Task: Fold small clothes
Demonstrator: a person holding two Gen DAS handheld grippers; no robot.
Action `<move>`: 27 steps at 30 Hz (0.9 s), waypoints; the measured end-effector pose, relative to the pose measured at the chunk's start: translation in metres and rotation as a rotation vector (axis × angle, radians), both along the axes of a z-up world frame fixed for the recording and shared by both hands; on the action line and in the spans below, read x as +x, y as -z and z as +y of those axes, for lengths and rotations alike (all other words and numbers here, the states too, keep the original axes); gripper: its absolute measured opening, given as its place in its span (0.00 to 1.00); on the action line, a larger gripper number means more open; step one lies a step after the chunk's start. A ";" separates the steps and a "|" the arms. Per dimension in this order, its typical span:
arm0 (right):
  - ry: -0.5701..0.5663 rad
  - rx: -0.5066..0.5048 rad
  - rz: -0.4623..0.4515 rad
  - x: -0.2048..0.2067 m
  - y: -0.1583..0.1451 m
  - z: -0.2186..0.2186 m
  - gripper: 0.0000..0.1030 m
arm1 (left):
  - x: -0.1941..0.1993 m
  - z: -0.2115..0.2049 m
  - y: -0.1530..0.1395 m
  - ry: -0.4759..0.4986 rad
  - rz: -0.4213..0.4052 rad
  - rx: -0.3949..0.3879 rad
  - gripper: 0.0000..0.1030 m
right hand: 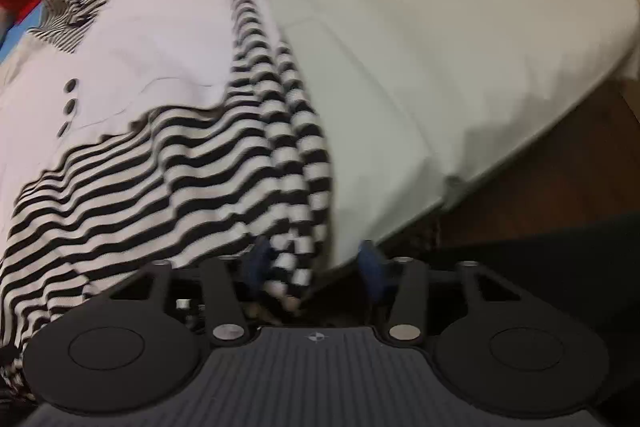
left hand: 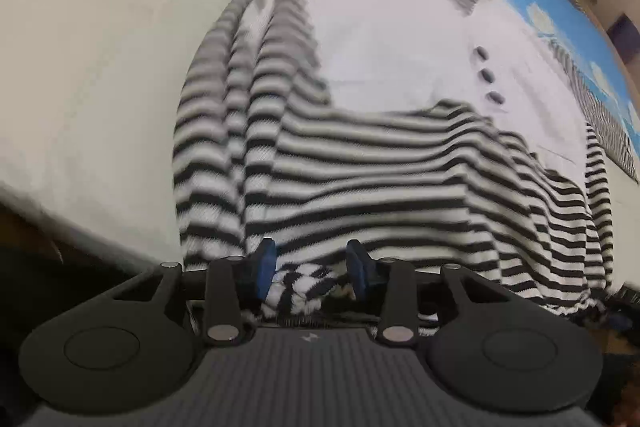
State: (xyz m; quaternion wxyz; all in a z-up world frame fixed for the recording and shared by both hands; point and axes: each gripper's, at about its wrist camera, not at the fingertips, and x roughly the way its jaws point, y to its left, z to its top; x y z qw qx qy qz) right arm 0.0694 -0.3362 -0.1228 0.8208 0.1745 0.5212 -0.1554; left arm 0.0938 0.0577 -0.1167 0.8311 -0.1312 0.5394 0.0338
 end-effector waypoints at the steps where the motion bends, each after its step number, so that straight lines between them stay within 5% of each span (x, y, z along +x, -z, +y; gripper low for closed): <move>1: -0.016 -0.023 -0.033 0.000 -0.007 0.003 0.50 | -0.001 -0.002 -0.007 0.007 -0.038 0.009 0.42; 6: -0.097 -0.109 -0.276 -0.004 -0.051 0.020 0.50 | -0.001 -0.010 -0.056 0.040 -0.279 0.055 0.42; 12: -0.198 -0.183 -0.578 -0.013 -0.104 0.032 0.51 | 0.036 0.008 -0.123 0.000 -0.465 0.061 0.50; 19: -0.249 -0.231 -0.687 -0.016 -0.147 0.030 0.61 | 0.141 0.053 -0.153 0.004 -0.518 0.170 0.50; 24: -0.296 -0.286 -0.724 0.007 -0.170 0.025 0.82 | 0.193 0.101 -0.119 -0.071 -0.458 0.223 0.50; 27: -0.339 -0.335 -0.722 0.029 -0.176 0.029 0.90 | 0.207 0.130 -0.095 -0.124 -0.406 0.183 0.50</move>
